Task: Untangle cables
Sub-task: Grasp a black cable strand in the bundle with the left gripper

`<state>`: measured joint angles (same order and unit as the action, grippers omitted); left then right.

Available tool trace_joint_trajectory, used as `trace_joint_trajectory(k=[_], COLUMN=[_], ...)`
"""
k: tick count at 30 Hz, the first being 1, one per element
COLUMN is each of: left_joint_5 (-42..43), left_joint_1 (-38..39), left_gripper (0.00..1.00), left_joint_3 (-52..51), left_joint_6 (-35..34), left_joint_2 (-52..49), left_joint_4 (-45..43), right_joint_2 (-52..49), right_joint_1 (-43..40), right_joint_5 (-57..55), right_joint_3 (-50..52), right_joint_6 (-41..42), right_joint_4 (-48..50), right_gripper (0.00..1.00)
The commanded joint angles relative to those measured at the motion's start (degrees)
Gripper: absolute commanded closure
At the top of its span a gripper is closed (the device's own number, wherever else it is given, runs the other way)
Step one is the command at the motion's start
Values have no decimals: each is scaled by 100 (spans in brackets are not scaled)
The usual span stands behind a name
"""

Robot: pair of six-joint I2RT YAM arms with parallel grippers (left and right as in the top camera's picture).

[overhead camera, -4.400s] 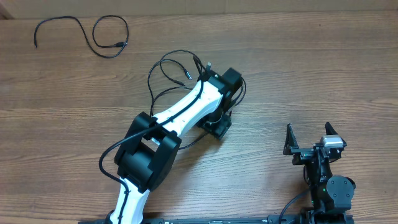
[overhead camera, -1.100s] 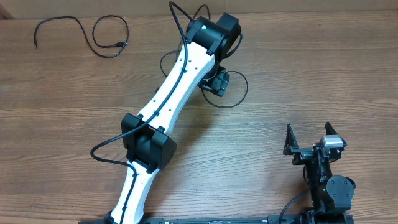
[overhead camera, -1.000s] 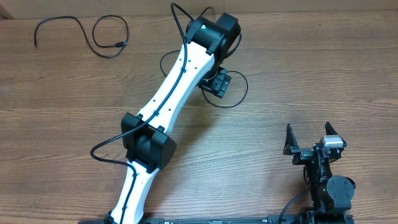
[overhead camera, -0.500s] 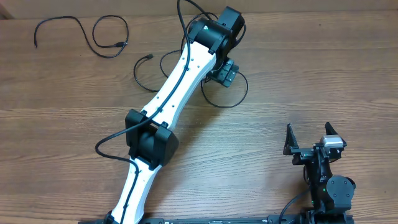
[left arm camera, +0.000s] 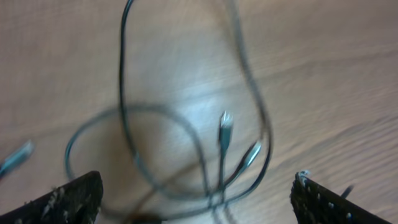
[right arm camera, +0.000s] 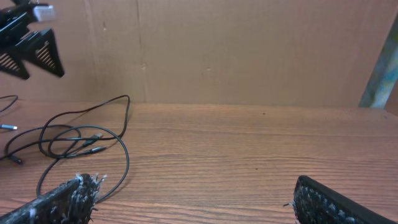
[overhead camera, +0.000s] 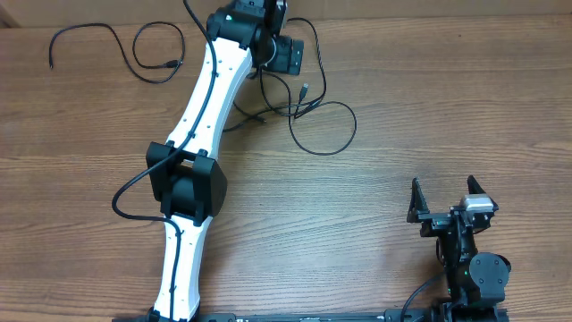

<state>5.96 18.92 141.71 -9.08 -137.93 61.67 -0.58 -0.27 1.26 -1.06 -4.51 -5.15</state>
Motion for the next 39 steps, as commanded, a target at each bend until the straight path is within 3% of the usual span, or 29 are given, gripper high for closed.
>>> trace_joint_trajectory(k=[1, 5, 10, 19, 29, 37, 39], left_joint_5=[240, 101, 20, -229, -192, -188, -188], left_joint_1=[367, 579, 730, 758, 892, 898, 898], left_gripper=[2, 2, 5, 19, 20, 28, 41], left_joint_3=[-13, -13, -13, -13, -15, -15, -15], left_joint_6=[-188, -625, -651, -938, -938, -1003, -1003], left_joint_2=[-133, -356, -754, -1257, -1523, -1801, -1810], left_joint_4=[-398, -837, -1106, -1119, -1161, -970, -977], right_joint_2=[42, 42, 42, 42, 42, 42, 42], right_joint_1=[26, 26, 26, 26, 26, 26, 26], right_joint_5=[-11, -11, -11, -11, -11, -11, -11], right_joint_3=[59, 59, 59, 59, 59, 59, 59], right_joint_6=[17, 17, 17, 17, 17, 17, 17], right_joint_4=[31, 33, 31, 33, 33, 33, 33], right_gripper=[0, 0, 0, 0, 0, 0, 0])
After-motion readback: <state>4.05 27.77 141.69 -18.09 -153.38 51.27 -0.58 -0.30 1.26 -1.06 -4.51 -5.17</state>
